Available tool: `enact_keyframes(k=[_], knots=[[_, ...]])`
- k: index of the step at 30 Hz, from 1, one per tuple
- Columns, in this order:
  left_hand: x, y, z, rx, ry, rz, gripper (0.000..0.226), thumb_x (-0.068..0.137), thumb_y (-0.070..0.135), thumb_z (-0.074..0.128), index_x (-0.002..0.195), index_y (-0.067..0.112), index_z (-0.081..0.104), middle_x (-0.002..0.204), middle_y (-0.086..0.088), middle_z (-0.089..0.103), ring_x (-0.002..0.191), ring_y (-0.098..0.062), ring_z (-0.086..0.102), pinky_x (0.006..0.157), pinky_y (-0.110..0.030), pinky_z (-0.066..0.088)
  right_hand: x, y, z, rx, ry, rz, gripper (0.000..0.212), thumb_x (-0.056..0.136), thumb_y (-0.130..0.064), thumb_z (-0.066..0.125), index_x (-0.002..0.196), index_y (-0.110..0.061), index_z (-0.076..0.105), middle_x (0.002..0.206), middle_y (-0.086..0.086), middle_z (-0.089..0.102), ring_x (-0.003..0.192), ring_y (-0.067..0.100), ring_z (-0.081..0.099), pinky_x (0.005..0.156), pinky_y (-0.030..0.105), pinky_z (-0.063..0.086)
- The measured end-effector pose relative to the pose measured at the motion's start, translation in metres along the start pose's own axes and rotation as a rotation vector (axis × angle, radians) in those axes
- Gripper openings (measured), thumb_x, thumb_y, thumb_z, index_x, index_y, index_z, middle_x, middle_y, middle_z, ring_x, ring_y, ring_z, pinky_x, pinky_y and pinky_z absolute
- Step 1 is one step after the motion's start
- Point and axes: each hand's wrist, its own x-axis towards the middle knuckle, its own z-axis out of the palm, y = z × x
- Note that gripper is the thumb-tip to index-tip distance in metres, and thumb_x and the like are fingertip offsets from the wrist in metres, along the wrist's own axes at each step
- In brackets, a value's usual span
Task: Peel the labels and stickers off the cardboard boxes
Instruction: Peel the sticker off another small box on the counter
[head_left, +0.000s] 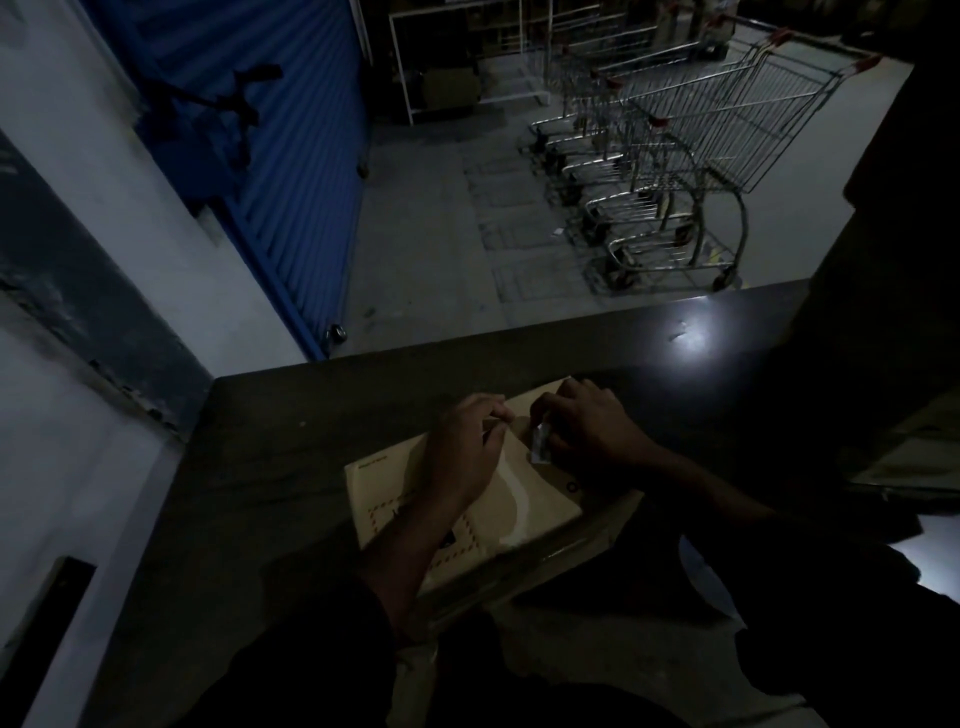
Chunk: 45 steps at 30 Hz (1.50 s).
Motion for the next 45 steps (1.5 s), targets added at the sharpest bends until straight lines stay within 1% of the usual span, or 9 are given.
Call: enact_keyframes(k=[5,8,12,23,30,33,39,42,45], knots=[[-0.0003,0.0007,-0.0005,-0.004,0.004,-0.008,0.015,0.093,0.012,0.061,0.102,0.021,0.068,0.124,0.008,0.059,0.114,-0.002,0.052,0.083,-0.006,0.034,0.0014,-0.0015,0.0007,-0.016,0.013,-0.002,0.022,0.091,-0.047,0.055,0.109,-0.034,0.056,0.105,-0.007,0.038,0.099,0.014,0.04,0.076,0.032,0.028],[-0.0002,0.0002,-0.0003,-0.005,0.009,-0.004,0.014,0.094,0.013,0.061,0.102,0.023,0.067,0.124,0.009,0.058,0.113,0.0,0.051,0.083,-0.007,0.036,-0.0002,-0.0005,0.0019,0.006,0.035,0.019,0.024,0.087,-0.057,0.045,0.099,-0.036,0.051,0.101,-0.009,0.037,0.095,0.013,0.04,0.076,0.031,0.027],[0.0015,-0.0025,0.0021,0.011,0.0,-0.017,0.021,0.094,0.016,0.06,0.114,0.02,0.066,0.128,0.007,0.057,0.116,-0.005,0.053,0.095,-0.021,0.045,-0.0011,0.0031,0.003,0.075,0.036,0.004,0.036,0.086,-0.055,0.051,0.118,-0.04,0.054,0.106,-0.013,0.035,0.097,0.007,0.035,0.08,0.029,0.028],[0.0,0.0006,-0.0021,-0.017,-0.015,-0.025,0.019,0.094,0.013,0.059,0.11,0.02,0.067,0.128,0.008,0.057,0.11,0.001,0.051,0.085,-0.009,0.038,-0.0005,-0.0002,0.0037,-0.005,0.02,0.002,0.031,0.089,-0.051,0.055,0.117,-0.038,0.053,0.111,-0.008,0.039,0.097,0.007,0.031,0.081,0.03,0.026],[-0.0006,0.0002,-0.0022,-0.04,-0.005,-0.014,0.015,0.094,0.014,0.06,0.103,0.022,0.068,0.125,0.006,0.059,0.115,-0.006,0.054,0.096,-0.027,0.048,-0.0031,-0.0037,0.0,0.002,0.026,0.021,0.022,0.092,-0.047,0.051,0.108,-0.032,0.053,0.107,-0.007,0.039,0.095,0.011,0.037,0.08,0.03,0.027],[-0.001,0.0005,-0.0024,-0.037,-0.009,-0.016,0.015,0.094,0.014,0.059,0.101,0.025,0.066,0.126,0.007,0.058,0.114,-0.003,0.053,0.092,-0.021,0.045,-0.0044,-0.0026,-0.0002,0.05,0.021,0.031,0.032,0.089,-0.05,0.051,0.118,-0.036,0.053,0.112,-0.007,0.041,0.101,0.01,0.038,0.084,0.03,0.029],[-0.001,0.0015,-0.0022,-0.021,-0.011,-0.021,0.016,0.094,0.012,0.059,0.103,0.022,0.067,0.126,0.009,0.057,0.11,0.002,0.049,0.08,-0.007,0.036,-0.0031,-0.0063,-0.0004,-0.014,-0.003,0.038,0.031,0.09,-0.05,0.054,0.118,-0.038,0.052,0.113,-0.007,0.039,0.099,0.008,0.033,0.083,0.03,0.028],[-0.0002,-0.0004,0.0,-0.058,0.014,-0.003,0.016,0.092,0.008,0.06,0.1,0.018,0.07,0.121,0.006,0.06,0.109,-0.002,0.053,0.088,-0.019,0.048,-0.0028,-0.0041,0.002,-0.048,0.019,0.013,0.034,0.088,-0.05,0.051,0.119,-0.035,0.054,0.113,-0.002,0.045,0.102,0.015,0.042,0.08,0.032,0.026],[-0.0001,-0.0017,0.0002,-0.062,0.02,-0.002,0.016,0.092,0.009,0.061,0.099,0.019,0.07,0.118,0.005,0.062,0.111,-0.006,0.056,0.095,-0.024,0.047,-0.0018,-0.0049,0.0018,-0.052,-0.005,0.021,0.048,0.081,-0.06,0.037,0.118,-0.034,0.054,0.114,0.0,0.047,0.106,0.02,0.044,0.08,0.031,0.024]])
